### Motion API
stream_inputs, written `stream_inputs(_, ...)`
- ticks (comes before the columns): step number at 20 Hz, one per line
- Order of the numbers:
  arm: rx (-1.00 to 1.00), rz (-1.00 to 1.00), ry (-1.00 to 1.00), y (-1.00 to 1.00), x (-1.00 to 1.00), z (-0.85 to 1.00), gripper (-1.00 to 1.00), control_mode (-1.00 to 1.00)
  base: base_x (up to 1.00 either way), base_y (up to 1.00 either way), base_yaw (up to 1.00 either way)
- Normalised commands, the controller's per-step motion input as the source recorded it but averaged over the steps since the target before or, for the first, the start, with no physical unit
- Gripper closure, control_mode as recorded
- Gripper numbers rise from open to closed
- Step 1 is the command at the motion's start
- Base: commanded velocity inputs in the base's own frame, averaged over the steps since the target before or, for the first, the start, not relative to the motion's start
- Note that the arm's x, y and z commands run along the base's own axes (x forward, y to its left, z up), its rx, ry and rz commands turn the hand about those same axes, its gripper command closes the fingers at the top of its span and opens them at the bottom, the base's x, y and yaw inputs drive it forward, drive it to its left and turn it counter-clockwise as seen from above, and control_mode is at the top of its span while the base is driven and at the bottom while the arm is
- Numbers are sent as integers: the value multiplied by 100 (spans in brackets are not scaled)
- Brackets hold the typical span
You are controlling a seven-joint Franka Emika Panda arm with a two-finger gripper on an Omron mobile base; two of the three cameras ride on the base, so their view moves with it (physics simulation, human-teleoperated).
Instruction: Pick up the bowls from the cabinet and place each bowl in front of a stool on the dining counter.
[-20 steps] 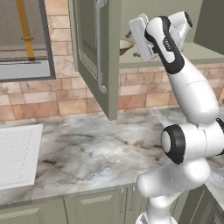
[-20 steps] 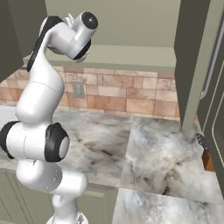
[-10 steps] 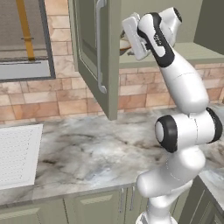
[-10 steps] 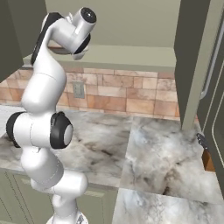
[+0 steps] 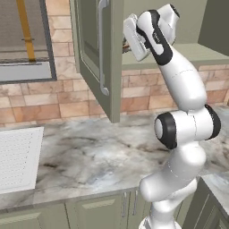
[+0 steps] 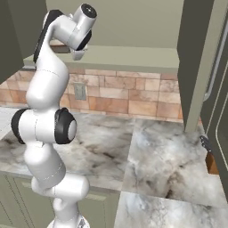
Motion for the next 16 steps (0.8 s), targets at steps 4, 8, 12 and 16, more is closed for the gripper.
stream_inputs(4, 0, 0, 5, 3, 0, -14, 100, -100, 0, 0, 0)
stream_inputs(8, 0, -2, 1, -25, -19, -8, 100, -100, 0, 0, 0)
stream_inputs(12, 0, -9, 0, -67, -78, -8, 100, -100, 0, 0, 0)
stream_inputs(16, 1, -7, -4, -75, -100, -24, 100, -100, 0, 0, 0)
